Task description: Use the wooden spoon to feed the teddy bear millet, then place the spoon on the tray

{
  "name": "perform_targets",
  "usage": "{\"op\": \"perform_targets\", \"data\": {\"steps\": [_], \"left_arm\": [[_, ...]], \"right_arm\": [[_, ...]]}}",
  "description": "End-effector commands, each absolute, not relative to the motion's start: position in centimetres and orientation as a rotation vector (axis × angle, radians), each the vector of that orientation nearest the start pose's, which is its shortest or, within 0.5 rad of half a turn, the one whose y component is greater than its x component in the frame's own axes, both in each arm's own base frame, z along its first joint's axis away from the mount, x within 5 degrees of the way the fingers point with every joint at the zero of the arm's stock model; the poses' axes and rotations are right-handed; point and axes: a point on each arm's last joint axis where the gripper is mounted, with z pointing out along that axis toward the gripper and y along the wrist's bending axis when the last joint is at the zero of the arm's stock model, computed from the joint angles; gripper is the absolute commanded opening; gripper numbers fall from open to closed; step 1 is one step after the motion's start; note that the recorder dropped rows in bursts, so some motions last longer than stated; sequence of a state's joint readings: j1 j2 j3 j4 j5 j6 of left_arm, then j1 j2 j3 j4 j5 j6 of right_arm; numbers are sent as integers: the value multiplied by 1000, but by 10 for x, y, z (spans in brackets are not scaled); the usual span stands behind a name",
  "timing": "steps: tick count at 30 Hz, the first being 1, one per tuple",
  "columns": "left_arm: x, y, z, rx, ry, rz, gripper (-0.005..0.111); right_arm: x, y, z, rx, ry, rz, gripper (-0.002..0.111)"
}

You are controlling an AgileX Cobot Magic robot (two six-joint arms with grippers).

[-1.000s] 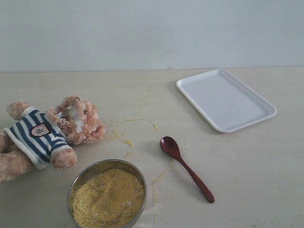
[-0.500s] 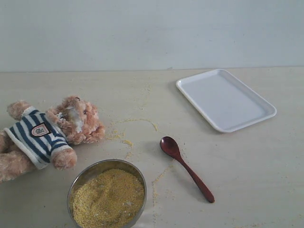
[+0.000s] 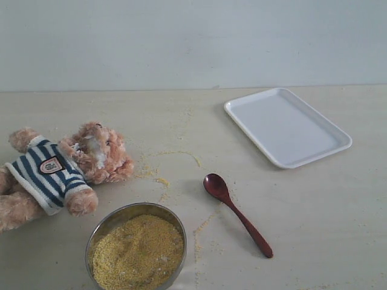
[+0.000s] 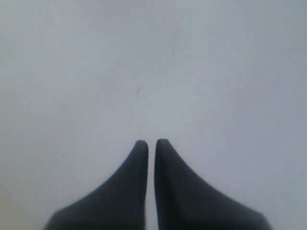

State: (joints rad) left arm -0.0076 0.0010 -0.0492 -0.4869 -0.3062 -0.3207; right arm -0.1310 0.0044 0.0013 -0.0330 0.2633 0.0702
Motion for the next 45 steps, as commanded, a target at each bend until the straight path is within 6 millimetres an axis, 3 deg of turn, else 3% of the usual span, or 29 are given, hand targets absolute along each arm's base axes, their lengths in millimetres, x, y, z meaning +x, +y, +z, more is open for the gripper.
{"op": "perform_targets", "data": {"steps": [1, 4, 6, 8, 10, 13, 16, 20, 22, 25, 31, 34, 37, 42, 43, 45], "left_arm": [[9, 22, 321, -441, 563, -572, 5], [8, 2, 376, -91, 662, -227, 5], [39, -7, 400, 139, 918, 78, 5], [90, -3, 401, 167, 1245, 172, 5], [136, 5, 387, 143, 1584, 239, 5], [207, 10, 344, 19, 2103, 189, 5], [247, -1, 298, 160, 2565, 76, 5], [271, -24, 257, 429, 2898, -301, 5], [279, -30, 246, 549, 2954, -417, 5], [291, -28, 241, 606, 2991, -404, 5], [313, -14, 264, 713, 2863, -122, 5], [324, -8, 273, 735, 2769, 32, 14], [331, -3, 271, 756, 2715, 132, 36], [342, 1, 259, 786, 2690, 204, 105], [344, 1, 256, 773, 2694, 199, 110], [347, 0, 248, 769, 2719, 184, 110]], "right_arm": [[55, -8, 190, 149, 1733, -78, 0], [55, -8, 190, 149, 1733, -78, 0], [55, -8, 190, 149, 1733, -78, 0], [55, -8, 190, 149, 1733, -78, 0], [55, -8, 190, 149, 1733, -78, 0], [55, -8, 190, 149, 1733, -78, 0], [55, -8, 190, 149, 1733, -78, 0], [55, -8, 192, 147, 1714, -78, 0], [55, -8, 192, 147, 1714, -78, 0], [55, -8, 192, 147, 1714, -78, 0], [55, -8, 192, 147, 1714, -78, 0], [55, -8, 192, 147, 1714, -78, 0], [55, -8, 192, 147, 1714, -78, 0], [55, -8, 192, 147, 1714, -78, 0], [55, -8, 192, 147, 1714, -78, 0], [55, -8, 192, 147, 1714, -78, 0]]}}
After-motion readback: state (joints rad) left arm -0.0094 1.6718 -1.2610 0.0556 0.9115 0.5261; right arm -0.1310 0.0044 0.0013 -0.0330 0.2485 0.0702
